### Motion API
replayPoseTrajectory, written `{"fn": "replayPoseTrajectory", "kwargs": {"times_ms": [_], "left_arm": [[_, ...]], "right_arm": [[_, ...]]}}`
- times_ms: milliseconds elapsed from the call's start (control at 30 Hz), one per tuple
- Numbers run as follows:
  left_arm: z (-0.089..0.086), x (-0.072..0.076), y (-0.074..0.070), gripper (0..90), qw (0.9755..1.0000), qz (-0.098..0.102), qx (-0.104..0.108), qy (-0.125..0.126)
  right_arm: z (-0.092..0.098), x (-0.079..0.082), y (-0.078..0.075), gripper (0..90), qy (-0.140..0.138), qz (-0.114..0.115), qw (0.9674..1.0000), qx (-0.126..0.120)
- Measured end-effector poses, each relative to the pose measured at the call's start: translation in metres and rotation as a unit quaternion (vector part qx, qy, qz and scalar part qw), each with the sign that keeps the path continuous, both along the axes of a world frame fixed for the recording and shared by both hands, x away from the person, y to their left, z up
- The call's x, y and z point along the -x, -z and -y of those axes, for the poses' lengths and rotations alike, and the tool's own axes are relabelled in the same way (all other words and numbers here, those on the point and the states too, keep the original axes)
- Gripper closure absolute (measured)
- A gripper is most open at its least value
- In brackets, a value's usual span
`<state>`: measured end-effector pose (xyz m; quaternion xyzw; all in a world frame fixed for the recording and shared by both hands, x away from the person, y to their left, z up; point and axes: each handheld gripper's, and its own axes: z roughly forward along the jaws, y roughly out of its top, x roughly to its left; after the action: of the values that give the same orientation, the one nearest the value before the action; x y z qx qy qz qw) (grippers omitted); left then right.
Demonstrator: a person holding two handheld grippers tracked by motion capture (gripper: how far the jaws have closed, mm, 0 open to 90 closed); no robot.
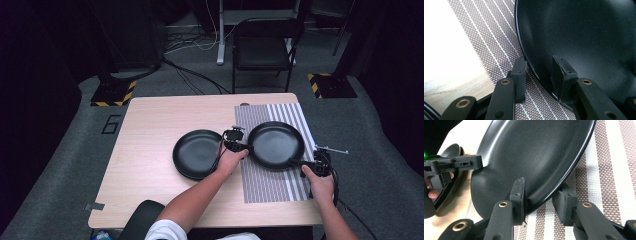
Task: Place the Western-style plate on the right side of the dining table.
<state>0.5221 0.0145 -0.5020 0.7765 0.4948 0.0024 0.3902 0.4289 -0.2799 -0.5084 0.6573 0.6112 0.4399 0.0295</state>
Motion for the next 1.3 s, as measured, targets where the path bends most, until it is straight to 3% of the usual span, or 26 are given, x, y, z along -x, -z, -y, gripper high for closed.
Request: {"fn": "replayPoseTrajectory", "kwargs": {"times_ms": [233, 400, 733, 900, 1300], "left_arm": [[0.0034, 0.0016, 0.0017, 64.2, 1.0000, 0.000, -0.008, 0.006], [0.0031, 0.0008, 0.0028, 63.7, 1.0000, -0.005, -0.003, 0.004], [0.0045, 0.0026, 0.0022, 63.9, 1.0000, 0.002, -0.003, 0.002], [0.0052, 0.0048, -0.0001, 63.2, 0.9999, 0.006, -0.007, 0.008], [0.0042, 0.0062, 0.0003, 57.2, 0.9999, 0.006, 0.003, 0.016]], "right_arm": [[0.0028, -0.0017, 0.0041, 63.3, 0.006, -0.011, 0.9999, -0.003], [0.0047, -0.0026, 0.0065, 63.1, 0.017, -0.027, 0.9993, -0.021], [0.0017, -0.0034, 0.0084, 61.3, 0.035, -0.034, 0.9987, -0.010], [0.0024, -0.0017, 0.0066, 60.9, 0.043, -0.033, 0.9985, 0.008], [0.0035, 0.0005, 0.0056, 55.1, 0.035, -0.023, 0.9989, 0.021]]}}
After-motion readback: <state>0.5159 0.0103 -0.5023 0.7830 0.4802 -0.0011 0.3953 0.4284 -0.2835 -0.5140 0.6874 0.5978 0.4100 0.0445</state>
